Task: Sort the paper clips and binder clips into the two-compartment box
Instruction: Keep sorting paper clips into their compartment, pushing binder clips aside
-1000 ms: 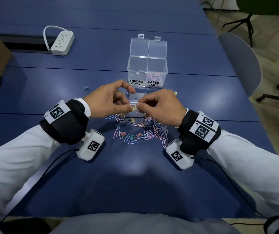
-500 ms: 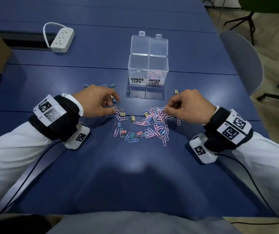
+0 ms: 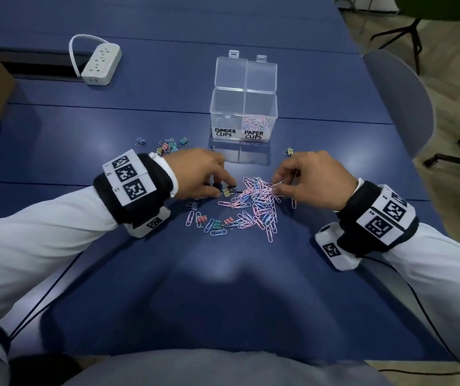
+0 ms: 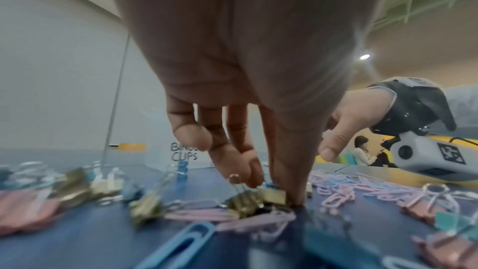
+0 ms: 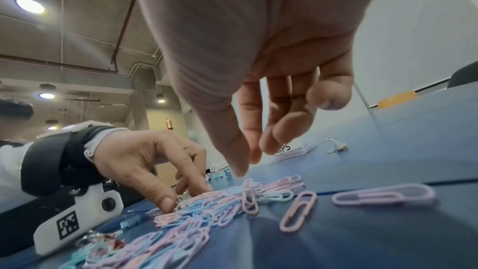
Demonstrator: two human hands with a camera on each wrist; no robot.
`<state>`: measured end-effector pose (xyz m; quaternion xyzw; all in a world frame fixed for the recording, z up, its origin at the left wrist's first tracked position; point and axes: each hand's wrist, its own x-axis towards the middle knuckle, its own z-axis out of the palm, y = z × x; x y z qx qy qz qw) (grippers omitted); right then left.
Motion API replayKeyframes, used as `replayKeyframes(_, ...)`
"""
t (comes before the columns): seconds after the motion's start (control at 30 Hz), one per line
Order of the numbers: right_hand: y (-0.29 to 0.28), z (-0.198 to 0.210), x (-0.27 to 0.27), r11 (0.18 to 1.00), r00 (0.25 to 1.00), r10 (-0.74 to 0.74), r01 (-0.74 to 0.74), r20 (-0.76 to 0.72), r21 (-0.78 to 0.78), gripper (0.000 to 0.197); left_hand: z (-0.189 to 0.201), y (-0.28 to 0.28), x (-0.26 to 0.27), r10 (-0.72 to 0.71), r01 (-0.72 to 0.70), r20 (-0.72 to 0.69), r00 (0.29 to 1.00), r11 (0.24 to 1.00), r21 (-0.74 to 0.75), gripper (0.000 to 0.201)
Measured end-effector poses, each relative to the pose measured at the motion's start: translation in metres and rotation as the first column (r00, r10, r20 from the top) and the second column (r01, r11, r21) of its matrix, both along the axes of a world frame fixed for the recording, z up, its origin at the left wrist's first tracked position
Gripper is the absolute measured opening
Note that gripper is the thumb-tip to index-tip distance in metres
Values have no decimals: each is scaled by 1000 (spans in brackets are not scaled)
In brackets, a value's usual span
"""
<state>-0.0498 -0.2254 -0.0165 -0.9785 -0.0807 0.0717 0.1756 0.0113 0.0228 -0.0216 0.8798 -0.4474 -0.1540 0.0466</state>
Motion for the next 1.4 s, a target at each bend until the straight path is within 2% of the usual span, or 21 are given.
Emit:
replayKeyframes(0.17, 6, -1, 4, 987, 991, 132, -135, 37, 90, 22, -3, 18, 1, 57, -57, -3, 998, 992, -110, 39)
replayKeyframes(0.3, 19, -6, 8, 959, 959, 279, -277, -38, 59, 38, -4, 14, -4, -9, 7, -18, 1000, 994, -111, 28)
replayKeyframes(0.4, 19, -10, 8, 939, 936, 343, -342, -78, 31, 39, -4, 23, 0, 17, -18, -9, 1000, 991, -132, 21)
replayKeyframes(0.5, 3, -5, 4, 954, 956, 292, -292, 10, 68, 39, -1, 43, 6, 61, -64, -28, 998, 991, -120, 20)
replayKeyframes(0.6, -17, 7, 2, 979, 983, 170, -177, 74, 100, 40, 3, 50, 7, 104, -106, -17, 994, 987, -120, 30)
replayKeyframes(0.73, -32, 11, 1, 997, 997, 44, -47, -59, -55, 33, 3, 25, 5, 128, -125, 42, 991, 990, -67, 34)
replayKeyframes(0.83, -33, 2, -1, 985, 991, -21, -2, -131, -170, 32, 2, 3, 3, 80, -81, 31, 996, 996, 27, 34)
replayKeyframes(0.93, -26, -4, -2, 984, 987, -16, -13, -161, -179, 32, 1, -17, 1, 35, -35, 0, 999, 999, 37, 34)
replayKeyframes(1.1, -1, -9, -1, 992, 989, 107, -113, -102, -57, 33, 2, -35, -9, -18, 15, -73, 997, 999, -40, 31)
replayKeyframes(1.17, 0, -7, 0, 993, 992, 109, -111, -69, -35, 37, 6, -29, -8, 18, -20, -30, 999, 996, -85, 28)
replayKeyframes(1.27, -6, -2, 1, 990, 990, 131, -134, -56, -46, 45, 12, 0, 5, 181, -171, 55, 982, 973, -158, 25)
replayKeyframes(1.4, -7, 0, 1, 967, 963, 242, -249, -116, -54, 56, 20, 36, 18, 337, -338, 85, 938, 941, -8, 17)
